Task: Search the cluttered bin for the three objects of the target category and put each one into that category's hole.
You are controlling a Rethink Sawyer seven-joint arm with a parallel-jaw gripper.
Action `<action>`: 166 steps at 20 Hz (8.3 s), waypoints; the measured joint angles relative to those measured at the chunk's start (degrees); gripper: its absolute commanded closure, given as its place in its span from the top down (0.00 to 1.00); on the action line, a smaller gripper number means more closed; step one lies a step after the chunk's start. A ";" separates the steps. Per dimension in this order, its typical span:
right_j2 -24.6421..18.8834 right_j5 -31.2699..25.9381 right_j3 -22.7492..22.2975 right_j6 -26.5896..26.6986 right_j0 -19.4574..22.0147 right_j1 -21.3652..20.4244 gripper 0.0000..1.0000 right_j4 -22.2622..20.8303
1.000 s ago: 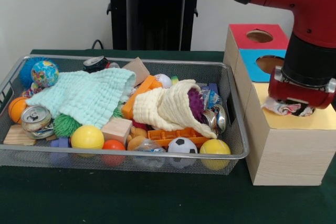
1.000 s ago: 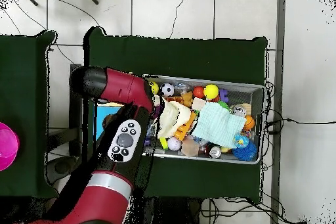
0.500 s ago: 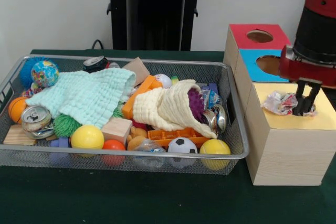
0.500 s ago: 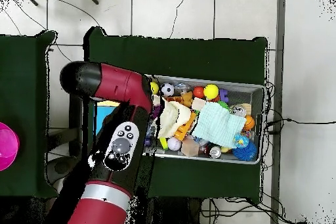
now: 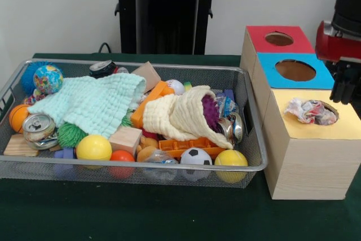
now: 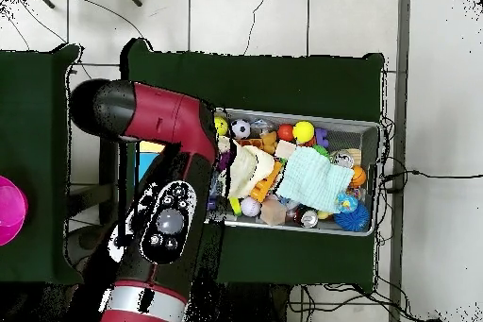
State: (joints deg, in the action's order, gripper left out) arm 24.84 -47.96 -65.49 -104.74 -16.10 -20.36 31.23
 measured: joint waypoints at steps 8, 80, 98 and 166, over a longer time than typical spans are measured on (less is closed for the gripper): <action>0.20 -2.42 0.79 0.00 0.00 -1.30 0.00 -0.24; -2.09 -18.41 6.28 0.00 3.65 4.33 0.00 -3.26; -2.27 -24.56 14.96 0.00 10.62 0.32 0.00 -10.11; -14.18 -20.06 17.67 5.89 31.08 10.73 1.00 -45.28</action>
State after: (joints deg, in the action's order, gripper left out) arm 10.67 -68.03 -47.83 -98.85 14.98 -9.63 -14.05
